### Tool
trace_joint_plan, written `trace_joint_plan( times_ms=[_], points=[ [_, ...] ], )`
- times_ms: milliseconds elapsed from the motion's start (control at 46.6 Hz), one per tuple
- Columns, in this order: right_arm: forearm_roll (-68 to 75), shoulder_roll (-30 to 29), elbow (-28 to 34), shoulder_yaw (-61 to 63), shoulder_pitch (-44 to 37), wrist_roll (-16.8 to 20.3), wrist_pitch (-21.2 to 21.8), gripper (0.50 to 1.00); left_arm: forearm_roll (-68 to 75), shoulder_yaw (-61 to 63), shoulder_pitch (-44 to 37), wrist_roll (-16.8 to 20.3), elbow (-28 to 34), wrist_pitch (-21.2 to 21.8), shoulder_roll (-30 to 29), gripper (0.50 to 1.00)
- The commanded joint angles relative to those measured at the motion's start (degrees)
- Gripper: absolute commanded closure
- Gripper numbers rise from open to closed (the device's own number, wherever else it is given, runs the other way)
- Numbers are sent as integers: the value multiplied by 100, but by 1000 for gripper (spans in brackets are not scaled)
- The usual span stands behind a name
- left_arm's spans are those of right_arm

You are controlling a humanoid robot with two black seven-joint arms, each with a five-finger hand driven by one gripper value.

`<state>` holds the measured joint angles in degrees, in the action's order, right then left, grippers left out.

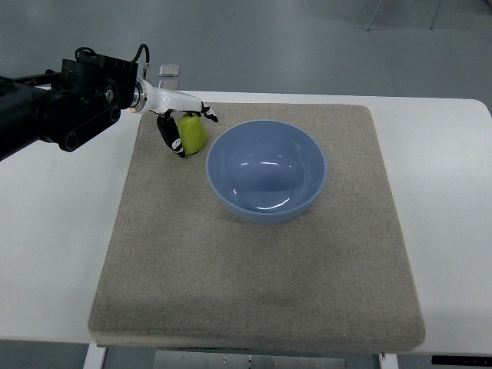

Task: Place pear in bowl with left hand
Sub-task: 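Lower the left hand onto the yellow-green pear and close fingers around it, then lift the pear with the left hand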

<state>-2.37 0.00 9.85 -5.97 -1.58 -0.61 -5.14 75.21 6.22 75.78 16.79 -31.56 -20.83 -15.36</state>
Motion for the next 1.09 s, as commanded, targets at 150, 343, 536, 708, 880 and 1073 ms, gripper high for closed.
trace_joint_plan(
  times_ms=[150,343,536,708,880,1073],
  points=[
    [0,0,8,0,0,0,-4,576,-6,-7,-2,-1,-69,0,6,542],
    [0,0,-1,0,0,0,4,576,-6,-16,-2,-1,-69,0,6,566],
    [0,0,-1,0,0,0,4,576,-6,-7,-10,-1,-69,0,-2,613],
    [0,0,-1,0,0,0,-4,576,3,10,-19,-1,-69,0,6,636],
    [0,0,-1,0,0,0,-4,576,3,19,-46,-1,-69,0,6,684],
    [0,0,-1,0,0,0,4,576,11,19,-37,-1,-61,0,6,889]
  ],
)
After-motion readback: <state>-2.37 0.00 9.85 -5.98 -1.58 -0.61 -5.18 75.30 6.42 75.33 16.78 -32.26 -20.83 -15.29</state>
